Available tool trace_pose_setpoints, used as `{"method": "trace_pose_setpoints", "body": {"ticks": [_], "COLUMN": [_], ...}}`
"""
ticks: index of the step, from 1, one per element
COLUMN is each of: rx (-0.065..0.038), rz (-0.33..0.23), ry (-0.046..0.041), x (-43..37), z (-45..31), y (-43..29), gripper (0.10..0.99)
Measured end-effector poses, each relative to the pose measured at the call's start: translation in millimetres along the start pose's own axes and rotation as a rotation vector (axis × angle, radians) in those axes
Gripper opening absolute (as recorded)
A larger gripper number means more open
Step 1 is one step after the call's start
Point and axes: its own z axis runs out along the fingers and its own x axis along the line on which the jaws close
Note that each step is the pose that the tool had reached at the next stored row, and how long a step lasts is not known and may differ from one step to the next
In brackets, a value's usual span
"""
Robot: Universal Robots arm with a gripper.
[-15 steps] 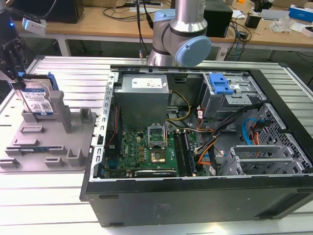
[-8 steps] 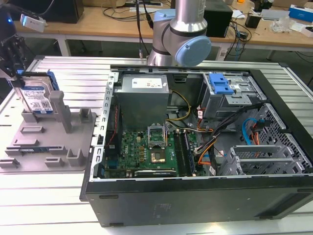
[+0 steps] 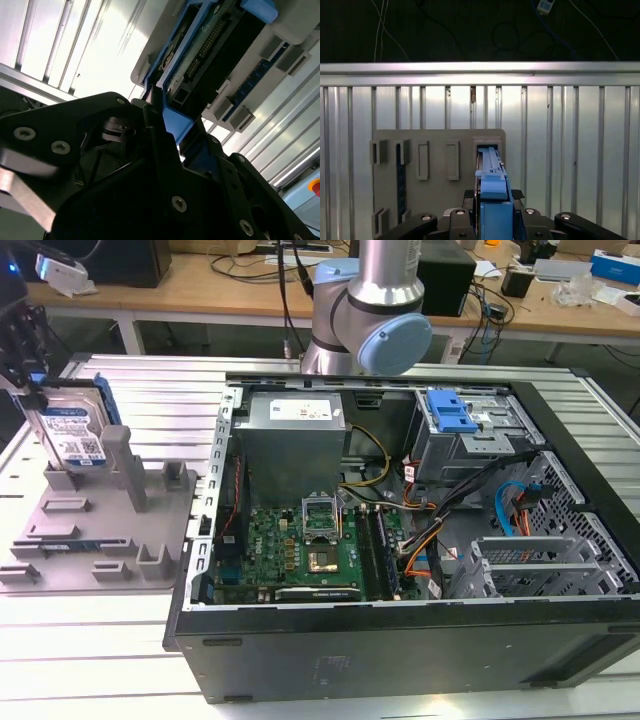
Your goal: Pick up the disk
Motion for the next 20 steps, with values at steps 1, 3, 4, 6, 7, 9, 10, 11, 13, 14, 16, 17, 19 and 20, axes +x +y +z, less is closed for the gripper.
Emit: {"method": "trace_pose_setpoints", "body": {"ticks": [1, 3, 4, 6, 7, 9, 10, 11, 13, 14, 16, 17, 19, 20], "rx": [0.000, 0.001, 0.002, 0.003, 0.003, 0.003, 0.003, 0.003, 0.003, 0.003, 0.003, 0.003, 0.003, 0.003], "rz": [0.000, 0.000, 0.000, 0.000, 0.000, 0.000, 0.000, 0.000, 0.000, 0.000, 0.000, 0.000, 0.000, 0.000], "ry": [0.0000, 0.0000, 0.0000, 0.0000, 0.0000, 0.0000, 0.0000, 0.0000, 0.0001, 0.0001, 0.0000, 0.0000, 0.0000, 0.0001], "x": [0.1, 0.3, 0.5, 1.1, 1.3, 1.6, 1.8, 2.0, 2.4, 2.7, 3.1, 3.3, 3.7, 3.9], "z": [-2.2, -6.8, -9.3, -23.2, -27.5, -33.7, -37.9, -41.9, -49.9, -54.8, -63.9, -67.3, -75.3, -80.2], "y": [0.1, 0.2, 0.3, 0.3, 0.3, 0.3, 0.3, 0.3, 0.2, 0.2, 0.1, 0.1, 0.0, 0.0], "gripper": [0.369, 0.369, 0.369, 0.369, 0.369, 0.369, 0.369, 0.369, 0.369, 0.369, 0.369, 0.369, 0.369, 0.369]}}
